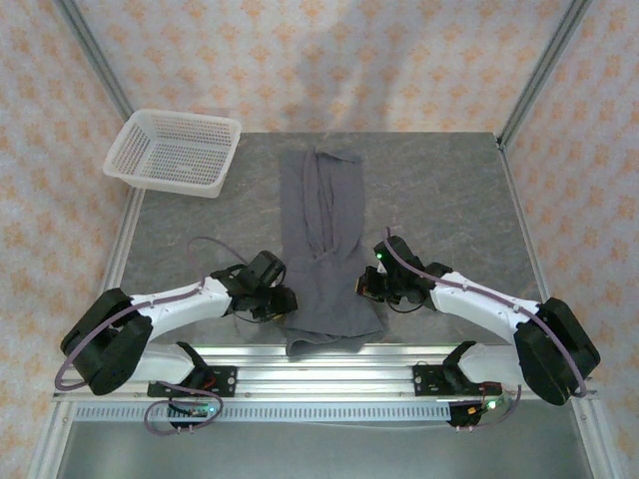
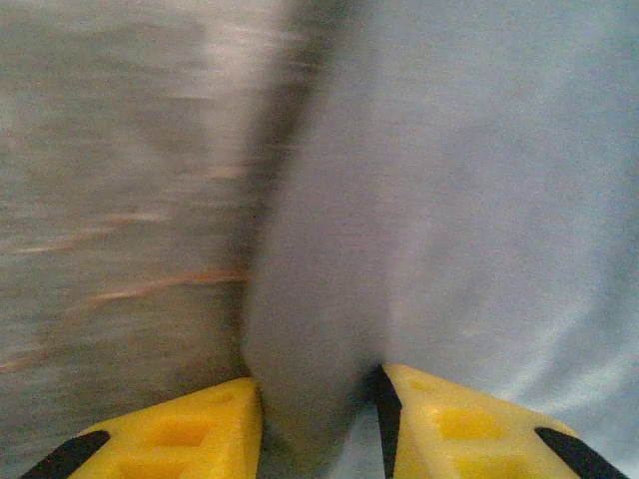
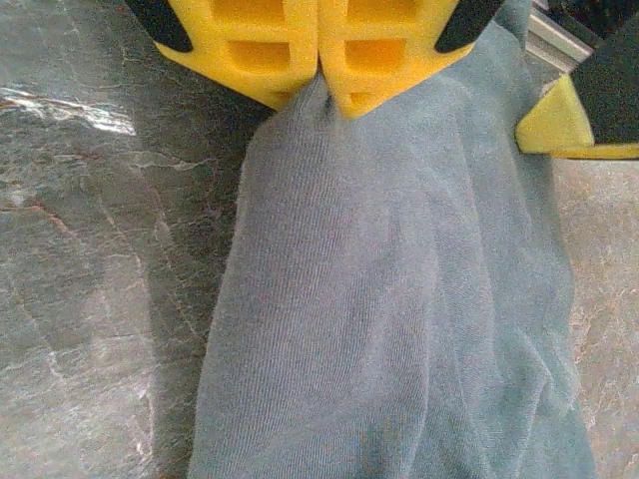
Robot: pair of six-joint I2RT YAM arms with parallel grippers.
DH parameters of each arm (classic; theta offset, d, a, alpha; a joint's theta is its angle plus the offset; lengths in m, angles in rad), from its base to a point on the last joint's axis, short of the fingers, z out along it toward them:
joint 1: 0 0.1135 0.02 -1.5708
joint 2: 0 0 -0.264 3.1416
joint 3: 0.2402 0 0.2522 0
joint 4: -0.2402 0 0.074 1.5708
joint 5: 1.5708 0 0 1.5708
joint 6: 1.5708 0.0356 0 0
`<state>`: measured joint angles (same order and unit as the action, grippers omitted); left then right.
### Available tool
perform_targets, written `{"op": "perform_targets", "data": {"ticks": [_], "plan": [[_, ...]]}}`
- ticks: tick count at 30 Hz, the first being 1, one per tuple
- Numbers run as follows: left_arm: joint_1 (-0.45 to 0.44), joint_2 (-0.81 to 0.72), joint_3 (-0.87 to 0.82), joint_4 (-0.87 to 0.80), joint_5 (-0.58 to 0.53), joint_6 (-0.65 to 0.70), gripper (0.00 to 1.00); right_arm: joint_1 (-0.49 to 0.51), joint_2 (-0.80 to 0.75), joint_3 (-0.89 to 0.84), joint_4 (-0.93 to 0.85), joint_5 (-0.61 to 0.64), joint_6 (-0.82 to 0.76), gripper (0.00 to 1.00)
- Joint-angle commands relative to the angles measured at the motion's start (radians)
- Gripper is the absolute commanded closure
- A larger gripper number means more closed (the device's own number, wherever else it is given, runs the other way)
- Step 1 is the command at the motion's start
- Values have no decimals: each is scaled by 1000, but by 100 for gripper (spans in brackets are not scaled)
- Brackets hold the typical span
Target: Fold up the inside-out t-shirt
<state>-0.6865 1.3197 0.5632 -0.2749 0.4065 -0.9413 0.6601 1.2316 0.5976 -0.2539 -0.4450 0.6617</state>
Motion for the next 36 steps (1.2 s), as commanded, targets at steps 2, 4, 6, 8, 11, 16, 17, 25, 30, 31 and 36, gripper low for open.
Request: {"op": "perform_targets", "data": {"ticks": [2, 4, 6, 8, 11, 16, 17, 25, 30, 31, 36], "plan": [[-25, -14, 40, 91, 28, 31, 63, -1, 8, -3, -16, 32, 13, 100], [-25, 12, 24, 108, 25, 20, 61, -1, 14, -1, -18, 31, 14, 100], [-25, 33, 17, 113, 19, 16, 55, -1, 17, 2, -19, 28, 13, 100], [-25, 37, 21, 84, -12, 28, 50, -1, 16, 4, -22, 29, 12, 100], [-25, 46, 27, 62, -37, 42, 49, -1, 16, 6, -25, 34, 11, 100], [-25, 101, 23, 102, -11, 30, 56, -1, 17, 7, -29, 41, 16, 100], [-25, 105, 21, 109, -8, 25, 60, -1, 17, 8, -31, 40, 16, 100], [-25, 12, 6, 43, -38, 29, 100, 1, -88, -62, -59, 98, 64, 100], [-55, -76, -1, 28, -13, 7, 100, 34, -222, -160, -122, 101, 96, 100], [-64, -99, 15, 1, -26, 9, 100, 38, -244, -167, -133, 92, 101, 100], [-60, -178, 114, -100, -112, 22, 100, 33, -327, -67, -189, 145, 72, 100]]}}
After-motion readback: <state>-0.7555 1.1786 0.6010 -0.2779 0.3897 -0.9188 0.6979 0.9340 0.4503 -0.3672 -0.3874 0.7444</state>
